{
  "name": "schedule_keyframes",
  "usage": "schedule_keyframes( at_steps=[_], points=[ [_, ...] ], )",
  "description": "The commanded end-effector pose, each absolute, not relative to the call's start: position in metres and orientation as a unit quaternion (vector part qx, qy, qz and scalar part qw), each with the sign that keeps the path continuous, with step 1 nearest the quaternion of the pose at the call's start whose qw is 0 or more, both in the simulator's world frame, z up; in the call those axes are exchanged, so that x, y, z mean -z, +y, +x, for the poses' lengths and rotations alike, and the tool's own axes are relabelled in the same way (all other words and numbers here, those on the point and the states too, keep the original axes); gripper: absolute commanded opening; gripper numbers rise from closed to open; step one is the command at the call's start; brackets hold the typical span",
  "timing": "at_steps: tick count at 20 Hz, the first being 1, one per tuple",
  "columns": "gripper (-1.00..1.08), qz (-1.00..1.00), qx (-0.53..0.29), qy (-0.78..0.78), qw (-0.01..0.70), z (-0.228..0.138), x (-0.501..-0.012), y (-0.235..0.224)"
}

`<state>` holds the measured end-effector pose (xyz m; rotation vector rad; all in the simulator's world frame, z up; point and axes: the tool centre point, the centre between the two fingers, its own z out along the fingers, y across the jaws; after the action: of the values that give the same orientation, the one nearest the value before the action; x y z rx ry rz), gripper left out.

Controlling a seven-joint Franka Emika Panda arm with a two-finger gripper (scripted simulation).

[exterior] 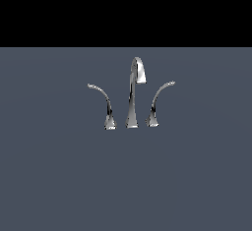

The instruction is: Turn on the faucet by rotating a designated handle.

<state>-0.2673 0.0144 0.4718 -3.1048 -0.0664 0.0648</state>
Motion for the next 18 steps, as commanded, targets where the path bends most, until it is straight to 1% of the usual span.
schedule_keyframes(
  at_steps=[1, 9, 18],
  points=[
    [-1.00, -0.999, -0.021, -0.021, 0.018, -0.267, -0.472, 0.014],
    [-1.00, -0.999, -0.028, 0.002, 0.016, -0.263, -0.467, -0.006],
    [-1.00, -0.999, -0.028, 0.016, 0.015, -0.255, -0.466, -0.007]
  ],
)
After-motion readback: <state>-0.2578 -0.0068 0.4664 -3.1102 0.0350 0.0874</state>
